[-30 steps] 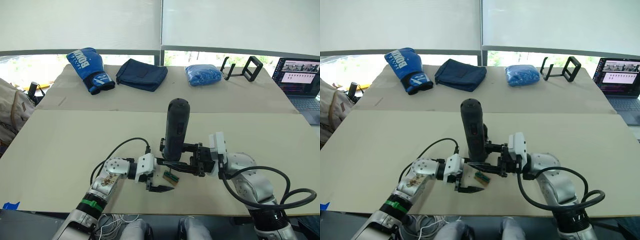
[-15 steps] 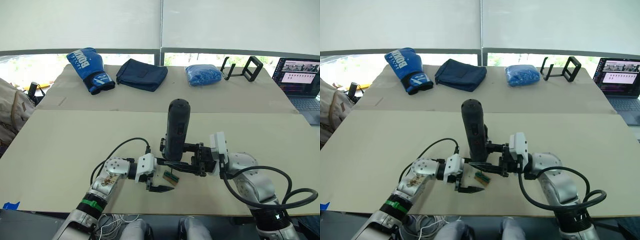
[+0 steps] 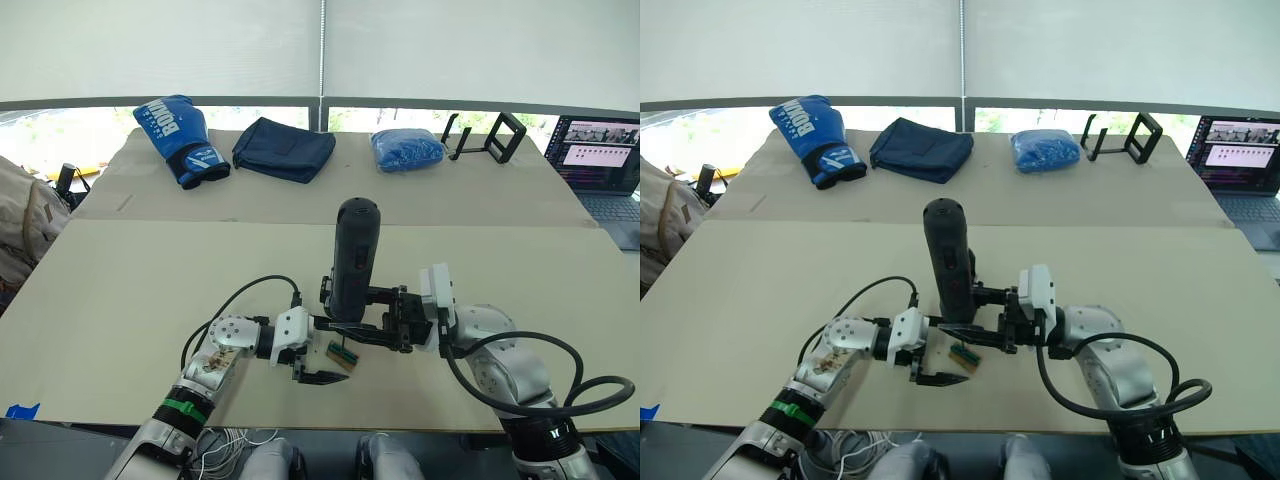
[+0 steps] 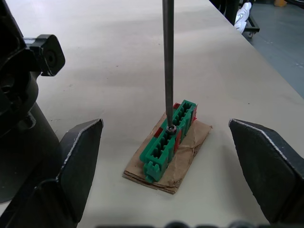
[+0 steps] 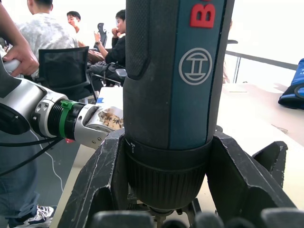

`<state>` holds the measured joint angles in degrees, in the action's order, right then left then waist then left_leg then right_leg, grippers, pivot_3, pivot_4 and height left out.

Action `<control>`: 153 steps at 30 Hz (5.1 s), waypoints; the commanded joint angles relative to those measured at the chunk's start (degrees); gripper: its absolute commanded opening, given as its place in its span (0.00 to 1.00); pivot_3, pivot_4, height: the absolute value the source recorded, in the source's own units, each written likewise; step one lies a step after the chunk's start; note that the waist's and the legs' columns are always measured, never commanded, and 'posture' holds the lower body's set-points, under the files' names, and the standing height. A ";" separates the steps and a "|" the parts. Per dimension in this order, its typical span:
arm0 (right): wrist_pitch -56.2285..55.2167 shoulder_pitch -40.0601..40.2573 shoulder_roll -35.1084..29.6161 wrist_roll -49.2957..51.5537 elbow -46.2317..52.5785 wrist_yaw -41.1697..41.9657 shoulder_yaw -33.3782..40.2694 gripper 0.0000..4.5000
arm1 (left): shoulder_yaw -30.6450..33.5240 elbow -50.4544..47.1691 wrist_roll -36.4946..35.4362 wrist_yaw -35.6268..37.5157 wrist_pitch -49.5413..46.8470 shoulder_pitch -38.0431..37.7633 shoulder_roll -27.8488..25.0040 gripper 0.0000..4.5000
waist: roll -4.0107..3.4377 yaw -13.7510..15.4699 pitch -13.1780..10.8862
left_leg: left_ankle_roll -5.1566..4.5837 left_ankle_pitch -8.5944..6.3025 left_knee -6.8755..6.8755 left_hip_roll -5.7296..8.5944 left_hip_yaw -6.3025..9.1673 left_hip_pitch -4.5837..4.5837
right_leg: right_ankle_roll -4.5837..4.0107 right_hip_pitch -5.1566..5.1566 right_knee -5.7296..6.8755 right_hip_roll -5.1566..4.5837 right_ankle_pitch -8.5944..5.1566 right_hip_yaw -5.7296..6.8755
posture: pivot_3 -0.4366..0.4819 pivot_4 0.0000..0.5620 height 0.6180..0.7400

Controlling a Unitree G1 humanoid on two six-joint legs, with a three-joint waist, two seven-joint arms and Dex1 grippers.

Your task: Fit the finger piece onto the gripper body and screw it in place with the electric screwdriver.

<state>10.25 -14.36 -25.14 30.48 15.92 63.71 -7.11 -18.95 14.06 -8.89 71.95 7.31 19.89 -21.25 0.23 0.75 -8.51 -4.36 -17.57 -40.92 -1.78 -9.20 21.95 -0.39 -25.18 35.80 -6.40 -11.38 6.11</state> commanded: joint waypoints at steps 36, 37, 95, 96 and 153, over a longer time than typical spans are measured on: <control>-4.17 0.25 -0.39 -1.50 -0.06 1.14 -0.30 0.43 | -3.08 2.35 2.11 -0.14 -1.26 -2.10 0.42 0.99 | -0.03 0.04 0.02 | -0.02 -0.01 0.00 0.00 0.00 -0.03 | 0.01 0.04 -0.02 -0.02 0.00 0.01 | 0.48 0.27 1.00; -3.84 0.35 -0.38 -1.03 0.24 1.24 -0.24 0.43 | -2.98 2.27 1.98 -0.18 -1.32 -2.14 0.42 0.99 | -0.04 0.04 0.03 | -0.02 -0.01 0.00 0.00 0.01 -0.03 | 0.01 0.04 -0.02 -0.03 0.00 0.01 | 0.48 0.27 1.00; 13.74 -8.29 -12.05 22.27 16.14 -11.82 17.26 0.43 | 11.64 -8.79 -8.17 -12.49 -14.85 0.01 -7.41 0.99 | 0.02 -0.05 -0.14 | 0.17 0.09 0.03 0.02 -0.19 0.30 | 0.03 -0.31 -0.01 0.42 -0.01 -0.02 | 0.48 0.27 1.00; 13.72 -8.33 -12.02 22.14 16.08 -11.85 17.18 0.43 | 10.50 -8.01 -7.45 -12.41 -15.00 0.41 -6.66 0.99 | 0.02 0.01 -0.14 | 0.17 0.09 0.03 0.02 -0.17 0.30 | 0.03 -0.30 -0.01 0.41 -0.01 -0.02 | 0.48 0.27 1.00; 13.92 -3.78 -14.99 21.92 18.26 -12.66 17.36 0.43 | 10.02 20.53 -1.03 -4.38 0.60 13.64 3.69 0.99 | 0.10 -0.15 -0.18 | -0.11 -0.03 -0.29 0.06 0.01 0.35 | 0.19 -0.16 0.02 0.22 0.10 0.03 | 0.48 0.27 1.00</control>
<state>24.53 -17.48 -39.91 50.82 32.12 51.09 8.06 -9.73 38.37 -9.20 68.54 10.17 35.63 -16.57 0.33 0.60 -8.69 -4.47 -17.60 -41.21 -1.72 -9.19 22.30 -0.20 -25.35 35.83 -6.19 -11.27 6.14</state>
